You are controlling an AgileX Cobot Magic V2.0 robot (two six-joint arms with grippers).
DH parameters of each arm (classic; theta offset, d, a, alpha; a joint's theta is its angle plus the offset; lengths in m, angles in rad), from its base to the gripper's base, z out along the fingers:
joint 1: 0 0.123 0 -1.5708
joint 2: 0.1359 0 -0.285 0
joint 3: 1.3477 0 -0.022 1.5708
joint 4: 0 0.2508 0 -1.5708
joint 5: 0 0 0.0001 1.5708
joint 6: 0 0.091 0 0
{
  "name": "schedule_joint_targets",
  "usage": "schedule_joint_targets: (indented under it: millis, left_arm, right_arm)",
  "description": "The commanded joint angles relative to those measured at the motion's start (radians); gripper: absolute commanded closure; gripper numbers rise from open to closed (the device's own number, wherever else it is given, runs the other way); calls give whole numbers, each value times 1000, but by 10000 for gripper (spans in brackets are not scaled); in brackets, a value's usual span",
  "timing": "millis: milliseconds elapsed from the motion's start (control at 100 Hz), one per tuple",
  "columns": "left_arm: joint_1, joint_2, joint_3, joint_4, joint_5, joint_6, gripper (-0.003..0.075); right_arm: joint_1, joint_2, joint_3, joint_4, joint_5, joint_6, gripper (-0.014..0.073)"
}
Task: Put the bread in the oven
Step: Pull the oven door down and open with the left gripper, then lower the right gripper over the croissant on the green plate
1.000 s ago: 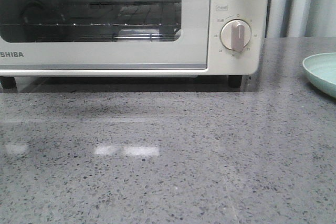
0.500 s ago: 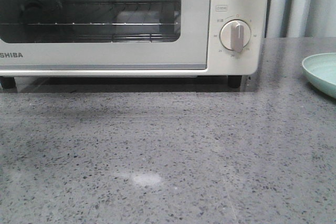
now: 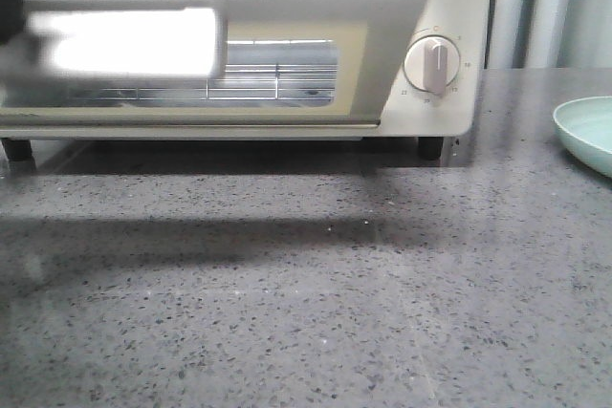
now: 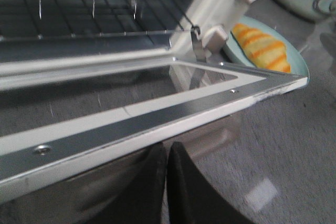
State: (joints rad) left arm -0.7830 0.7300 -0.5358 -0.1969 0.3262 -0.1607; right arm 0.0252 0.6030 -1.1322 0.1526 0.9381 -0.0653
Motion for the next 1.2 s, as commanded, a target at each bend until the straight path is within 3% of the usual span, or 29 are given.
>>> schedule_joint_targets:
  millis: [0,350,610,710,1190]
  left_arm:
    - [-57,-71,-31,-31,-69,-9,741]
    - [-137,-215,-76,5,-81,-11,742]
    - [-137,-236,-101,58,-65,-11,741]
    - [-137,-236,-101,59,-65,-11,741]
    - [-137,-236,-101,59,-65,-11,741]
  right_arm:
    - [1,23,-31,6,-37,-6,340]
    - [1,167,-37,-8,110,-6,340]
    - [0,374,-102,-229,190,53,340]
    - [0,473,-120,-253,238,59,340]
    - [0,745,-119,-253,183,65,340]
